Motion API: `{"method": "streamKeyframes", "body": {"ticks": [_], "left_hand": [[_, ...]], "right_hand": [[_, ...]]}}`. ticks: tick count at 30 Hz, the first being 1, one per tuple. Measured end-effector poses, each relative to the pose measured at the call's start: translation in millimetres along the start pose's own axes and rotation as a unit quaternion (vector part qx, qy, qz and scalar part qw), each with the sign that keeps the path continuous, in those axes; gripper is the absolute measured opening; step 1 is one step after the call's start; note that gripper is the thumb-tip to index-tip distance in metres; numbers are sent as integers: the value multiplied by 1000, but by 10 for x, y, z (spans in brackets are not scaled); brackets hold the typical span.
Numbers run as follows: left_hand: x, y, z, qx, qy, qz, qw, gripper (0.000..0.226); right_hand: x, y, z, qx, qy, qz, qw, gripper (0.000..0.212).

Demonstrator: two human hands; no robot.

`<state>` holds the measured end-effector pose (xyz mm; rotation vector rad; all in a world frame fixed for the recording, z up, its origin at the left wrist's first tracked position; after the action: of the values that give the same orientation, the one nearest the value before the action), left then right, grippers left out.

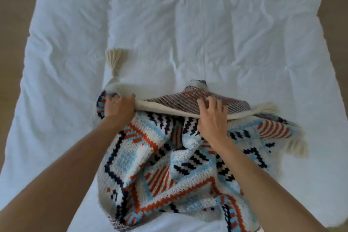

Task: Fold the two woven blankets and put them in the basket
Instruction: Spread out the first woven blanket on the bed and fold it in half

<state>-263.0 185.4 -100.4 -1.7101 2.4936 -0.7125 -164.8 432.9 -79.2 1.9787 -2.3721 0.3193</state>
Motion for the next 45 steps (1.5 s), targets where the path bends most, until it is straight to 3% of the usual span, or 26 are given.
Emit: {"method": "streamKeyframes", "body": {"ticks": [4,8,10,13,18,20,22,24,27,33,36,39,42,45], "left_hand": [[535,226,-110,25,-26,-93,995,34],[1218,318,-264,3,-45,-235,971,30],[1342,311,-248,14,-50,-265,963,30],[1107,315,-223,43,-61,-248,966,38],[191,518,-319,28,-68,-87,994,63],[-95,646,-334,9,-77,-21,997,69],[-256,752,-335,15,-99,-1,995,69],[-270,819,-314,26,-113,-39,992,67],[-42,840,-194,41,-105,-121,986,64],[719,690,149,31,-65,-176,982,70],[1000,532,285,-10,-78,-204,976,84],[1218,421,452,6,-143,-238,961,94],[1397,362,655,54,-255,-255,931,88],[1401,312,761,92,-227,-188,951,65]], "right_hand": [[-318,170,7,64,0,31,997,54],[-467,327,5,118,-2,39,992,46],[-461,369,27,153,17,27,988,34],[-425,344,75,222,68,14,973,11],[-479,304,155,270,160,29,949,33],[-492,357,122,228,212,48,949,54],[-503,483,87,148,239,57,958,57],[-486,639,82,102,236,46,965,55],[-320,875,157,132,178,10,975,76],[240,1402,221,127,86,-46,987,77],[568,1589,308,134,76,-67,986,87],[839,1712,503,178,97,-36,979,88],[936,1791,775,227,123,31,966,67],[1024,1788,854,203,96,32,974,33]]}}
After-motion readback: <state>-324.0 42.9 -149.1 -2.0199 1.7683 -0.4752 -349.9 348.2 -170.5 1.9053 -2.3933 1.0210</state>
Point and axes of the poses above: each hand's wrist, its own y-axis towards the middle knuckle, its own z-axis out of the palm, x = y × z, the point moved 4 cm from there along y, towards the middle knuckle, and after that the axes turned 11 degrees about y, right-handed, at the moved point
